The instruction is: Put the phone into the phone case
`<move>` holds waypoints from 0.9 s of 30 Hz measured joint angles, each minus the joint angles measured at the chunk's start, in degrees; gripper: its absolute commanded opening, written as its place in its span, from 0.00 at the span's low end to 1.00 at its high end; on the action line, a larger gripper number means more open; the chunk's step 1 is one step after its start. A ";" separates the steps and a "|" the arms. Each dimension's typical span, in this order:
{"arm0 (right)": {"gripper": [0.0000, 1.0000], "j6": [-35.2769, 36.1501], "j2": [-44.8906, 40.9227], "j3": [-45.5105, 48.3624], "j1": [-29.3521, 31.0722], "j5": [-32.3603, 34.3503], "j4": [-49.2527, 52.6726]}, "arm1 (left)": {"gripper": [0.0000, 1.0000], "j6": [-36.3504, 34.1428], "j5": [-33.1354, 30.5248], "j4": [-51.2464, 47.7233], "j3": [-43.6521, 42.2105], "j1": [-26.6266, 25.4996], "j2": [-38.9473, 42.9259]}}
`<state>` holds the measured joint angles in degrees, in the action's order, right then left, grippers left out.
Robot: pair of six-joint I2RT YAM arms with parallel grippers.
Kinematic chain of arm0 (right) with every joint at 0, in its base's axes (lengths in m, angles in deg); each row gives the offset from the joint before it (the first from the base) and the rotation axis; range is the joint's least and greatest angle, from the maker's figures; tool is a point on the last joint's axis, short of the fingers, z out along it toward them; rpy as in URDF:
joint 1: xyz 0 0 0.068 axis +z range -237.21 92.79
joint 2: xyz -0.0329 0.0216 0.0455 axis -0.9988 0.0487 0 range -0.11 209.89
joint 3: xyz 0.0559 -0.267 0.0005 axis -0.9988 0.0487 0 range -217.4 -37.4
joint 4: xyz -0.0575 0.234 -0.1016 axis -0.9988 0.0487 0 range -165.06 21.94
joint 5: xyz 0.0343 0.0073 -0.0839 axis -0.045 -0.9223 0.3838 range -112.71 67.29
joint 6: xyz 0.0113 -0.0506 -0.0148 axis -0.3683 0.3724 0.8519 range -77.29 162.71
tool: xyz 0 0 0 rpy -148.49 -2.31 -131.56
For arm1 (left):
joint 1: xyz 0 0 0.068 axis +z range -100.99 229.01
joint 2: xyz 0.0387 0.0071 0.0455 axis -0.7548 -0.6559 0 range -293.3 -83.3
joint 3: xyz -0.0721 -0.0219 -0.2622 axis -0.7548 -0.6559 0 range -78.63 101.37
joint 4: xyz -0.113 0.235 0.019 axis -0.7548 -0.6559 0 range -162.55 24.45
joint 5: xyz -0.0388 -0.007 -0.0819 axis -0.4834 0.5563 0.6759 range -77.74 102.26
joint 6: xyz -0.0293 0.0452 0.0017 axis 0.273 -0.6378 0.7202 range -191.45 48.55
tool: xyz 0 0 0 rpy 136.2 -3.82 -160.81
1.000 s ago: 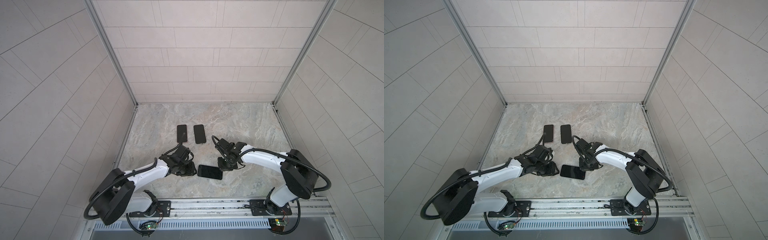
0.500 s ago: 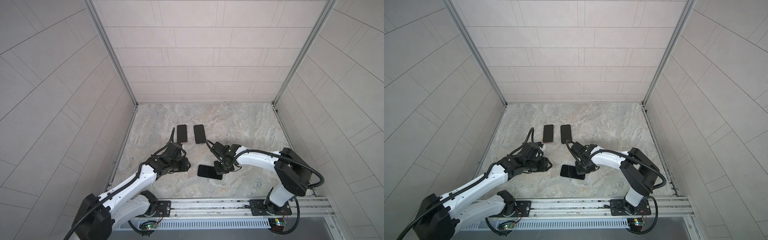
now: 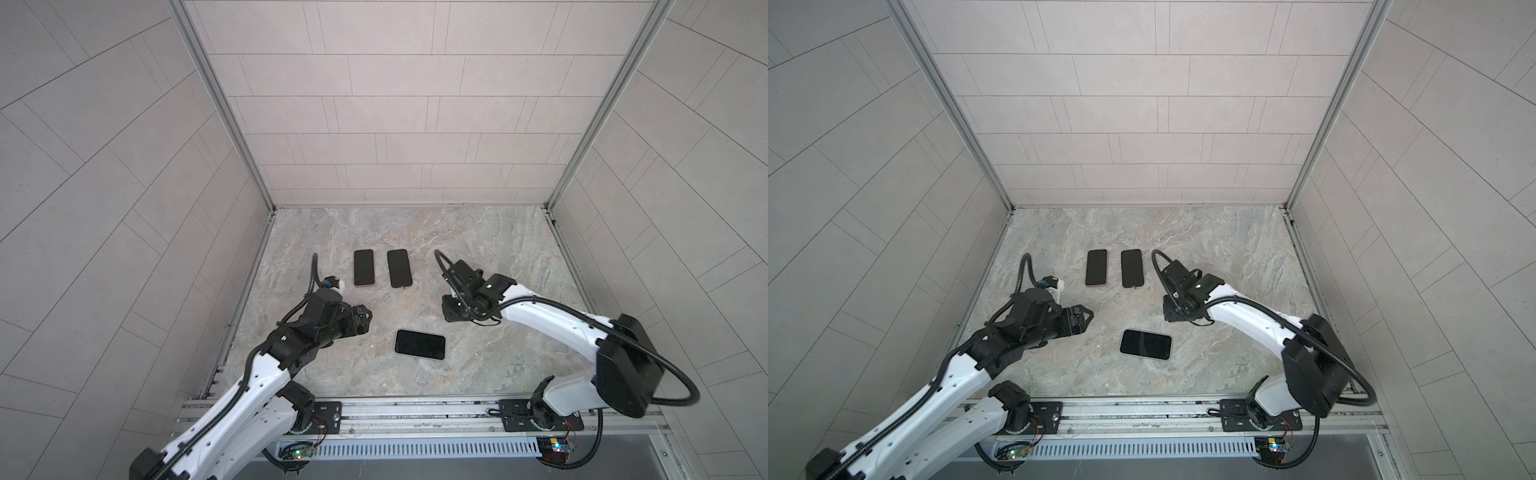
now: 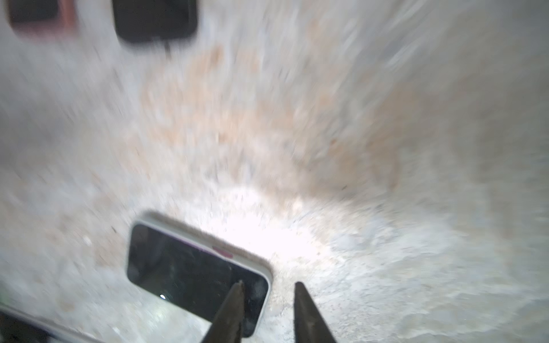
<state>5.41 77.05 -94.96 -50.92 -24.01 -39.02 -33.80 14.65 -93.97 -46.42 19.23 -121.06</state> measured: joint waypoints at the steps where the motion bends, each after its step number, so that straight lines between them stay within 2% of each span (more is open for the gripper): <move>1: 0.82 1.46 -3.80 0.13 -1.46 4.22 -1.33 | 1.00 0.02 -3.10 1.22 -1.09 0.37 3.23; 2: 0.91 2.67 -6.99 0.48 -2.69 7.96 -2.73 | 1.00 0.04 -5.31 2.34 -1.88 0.70 5.38; 3: 0.94 3.96 -10.32 1.25 -3.87 11.98 -4.72 | 1.00 0.02 -7.85 3.96 -2.82 1.03 7.52; 6: 0.96 9.53 -18.40 6.56 -6.95 22.45 -12.79 | 1.00 -0.92 -15.96 8.17 -4.48 1.40 8.68; 9: 0.98 18.43 -22.25 16.41 -9.31 29.38 -25.00 | 1.00 -5.25 -25.00 12.70 -5.62 1.42 7.30; 13: 0.99 27.54 -19.15 26.43 -12.83 33.27 -36.39 | 1.00 -11.32 -34.16 19.71 -7.15 1.81 4.17; 18: 1.00 30.95 -8.63 29.35 -18.80 35.39 -47.21 | 1.00 -18.80 -42.66 29.11 -8.02 2.23 -4.52; 20: 1.00 31.08 -5.09 30.42 -20.00 35.41 -52.19 | 1.00 -20.39 -44.52 31.32 -8.92 2.86 -7.69; 23: 0.96 30.95 -1.64 30.21 -20.59 34.97 -54.34 | 1.00 -20.74 -44.24 31.78 -9.25 3.80 -9.16; 27: 0.95 33.55 -4.85 26.64 -17.75 31.47 -48.50 | 0.99 -18.03 -37.88 30.62 -8.85 4.13 -5.79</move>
<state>38.96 72.20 -68.32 -68.66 7.47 -87.53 -51.84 -23.23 -63.35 -55.27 23.36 -126.85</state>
